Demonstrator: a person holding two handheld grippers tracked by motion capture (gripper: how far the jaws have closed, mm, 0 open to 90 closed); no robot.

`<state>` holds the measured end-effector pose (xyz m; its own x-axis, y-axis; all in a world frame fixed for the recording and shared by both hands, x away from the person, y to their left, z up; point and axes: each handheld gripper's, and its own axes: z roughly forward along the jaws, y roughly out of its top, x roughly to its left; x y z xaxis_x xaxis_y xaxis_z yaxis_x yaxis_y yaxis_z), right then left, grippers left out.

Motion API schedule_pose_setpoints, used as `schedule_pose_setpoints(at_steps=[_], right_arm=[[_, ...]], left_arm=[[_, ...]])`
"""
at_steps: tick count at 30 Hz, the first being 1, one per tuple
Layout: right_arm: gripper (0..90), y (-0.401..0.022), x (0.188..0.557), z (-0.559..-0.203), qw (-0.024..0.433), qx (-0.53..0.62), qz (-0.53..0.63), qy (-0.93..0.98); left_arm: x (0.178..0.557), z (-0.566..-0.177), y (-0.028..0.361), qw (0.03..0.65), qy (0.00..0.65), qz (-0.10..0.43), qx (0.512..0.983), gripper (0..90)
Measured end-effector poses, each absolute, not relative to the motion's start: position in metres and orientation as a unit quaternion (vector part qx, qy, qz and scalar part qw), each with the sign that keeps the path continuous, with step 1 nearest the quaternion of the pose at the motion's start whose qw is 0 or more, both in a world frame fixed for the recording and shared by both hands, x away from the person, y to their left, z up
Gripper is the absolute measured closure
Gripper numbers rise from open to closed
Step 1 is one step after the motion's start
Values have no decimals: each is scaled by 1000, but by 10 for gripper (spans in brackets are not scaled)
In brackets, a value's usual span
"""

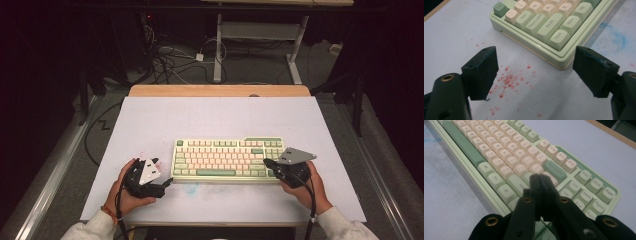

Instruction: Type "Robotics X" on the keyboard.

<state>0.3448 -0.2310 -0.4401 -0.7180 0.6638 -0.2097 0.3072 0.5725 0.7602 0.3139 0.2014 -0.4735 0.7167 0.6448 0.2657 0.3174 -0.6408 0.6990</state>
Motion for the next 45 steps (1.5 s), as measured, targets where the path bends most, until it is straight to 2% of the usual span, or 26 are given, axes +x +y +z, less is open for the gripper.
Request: schedule_pose_setpoints(at_steps=[9, 19, 24, 28, 32, 45], right_arm=[[900, -211, 361, -449, 226, 270, 341, 872], [900, -210, 362, -457, 220, 268, 332, 877], [900, -212, 358, -460, 220, 269, 337, 875], [900, -214, 357, -461, 221, 270, 342, 873], [900, -214, 357, -462, 223, 269, 344, 872], [900, -214, 356, -463, 226, 270, 346, 870]], left_arm=[[314, -475, 201, 317, 277, 252, 871, 196], [314, -475, 200, 325, 281, 239, 871, 232], [314, -471, 203, 342, 285, 222, 867, 421], [315, -465, 205, 347, 284, 211, 869, 707], [314, -461, 204, 344, 270, 213, 874, 872], [325, -450, 190, 338, 262, 190, 884, 880]])
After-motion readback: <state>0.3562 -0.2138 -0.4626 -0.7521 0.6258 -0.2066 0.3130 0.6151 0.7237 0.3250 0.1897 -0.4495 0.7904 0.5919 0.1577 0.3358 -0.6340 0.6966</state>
